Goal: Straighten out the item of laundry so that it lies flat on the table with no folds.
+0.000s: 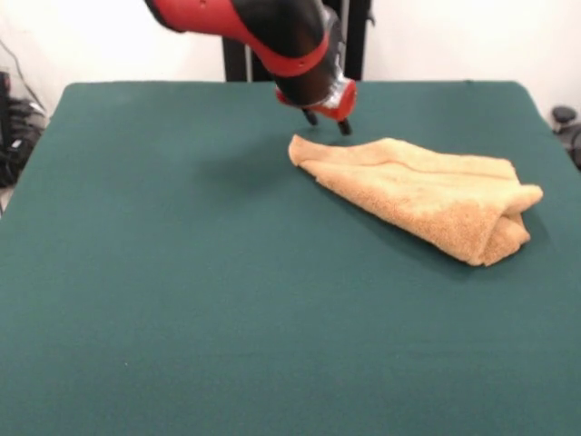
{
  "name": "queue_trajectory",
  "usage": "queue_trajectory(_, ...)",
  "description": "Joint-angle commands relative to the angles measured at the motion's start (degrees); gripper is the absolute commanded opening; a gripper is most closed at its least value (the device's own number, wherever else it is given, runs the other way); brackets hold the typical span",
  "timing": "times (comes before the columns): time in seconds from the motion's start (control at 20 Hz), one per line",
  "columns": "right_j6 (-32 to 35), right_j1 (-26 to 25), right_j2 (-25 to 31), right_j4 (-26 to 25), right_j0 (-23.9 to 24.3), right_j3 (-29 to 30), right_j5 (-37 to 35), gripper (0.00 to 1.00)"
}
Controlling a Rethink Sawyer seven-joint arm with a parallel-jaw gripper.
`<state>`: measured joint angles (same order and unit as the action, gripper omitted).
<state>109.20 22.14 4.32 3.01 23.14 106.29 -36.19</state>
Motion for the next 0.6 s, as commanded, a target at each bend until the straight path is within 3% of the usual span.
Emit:
queue_trajectory(0.05, 16.38, 1.47, -6.76, 2.62, -5.93, -0.69, -5.6, 1.0)
queue_trajectory(0.15, 16.8, 1.59, -7.23, 3.17, -7.41, -0.74, -4.91, 1.0)
queue_trajectory(0.25, 15.69, 1.13, -8.54, 1.46, -8.92, -2.06, 1.78, 1.0)
queue_trajectory(0.3, 14.4, 0.45, -7.61, 0.87, -8.35, -1.85, 8.29, 1.0)
queue_trajectory(0.6, 12.35, 1.16, -2.04, 2.67, -6.2, 2.22, 19.88, 1.0)
